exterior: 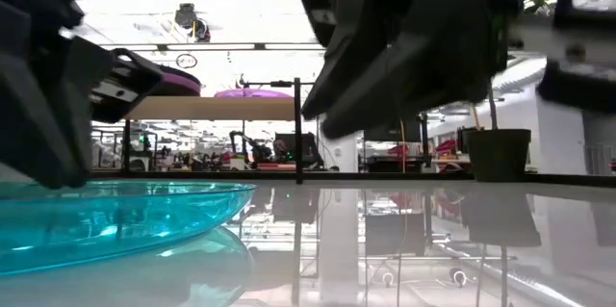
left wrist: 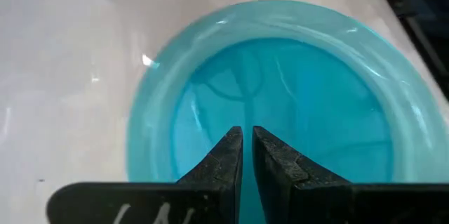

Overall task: Place and stack plates onto a shelf
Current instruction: Stack the blue transparent plate on top of the pink transparent plate on the shelf

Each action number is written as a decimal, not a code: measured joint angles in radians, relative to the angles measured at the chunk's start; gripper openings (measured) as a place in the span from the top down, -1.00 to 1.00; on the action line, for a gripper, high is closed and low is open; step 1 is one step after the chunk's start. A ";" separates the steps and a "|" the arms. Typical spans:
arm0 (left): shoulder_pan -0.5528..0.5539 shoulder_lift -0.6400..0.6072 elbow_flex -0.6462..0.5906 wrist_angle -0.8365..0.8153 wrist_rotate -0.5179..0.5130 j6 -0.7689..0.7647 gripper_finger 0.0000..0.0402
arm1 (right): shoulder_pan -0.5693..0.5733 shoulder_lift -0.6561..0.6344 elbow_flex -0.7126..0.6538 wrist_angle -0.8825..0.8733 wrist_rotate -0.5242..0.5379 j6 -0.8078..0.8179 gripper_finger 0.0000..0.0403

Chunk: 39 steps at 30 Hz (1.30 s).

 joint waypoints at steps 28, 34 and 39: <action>0.054 0.078 0.000 0.092 -0.132 0.069 0.82 | 0.056 -0.057 -0.080 0.040 -0.001 0.142 0.62; 0.103 0.078 0.000 0.168 -0.150 0.098 0.82 | 0.057 -0.057 -0.081 0.031 0.000 0.164 0.62; 0.119 0.062 0.000 0.225 -0.110 0.161 0.82 | 0.056 -0.057 -0.081 0.028 0.044 0.163 0.62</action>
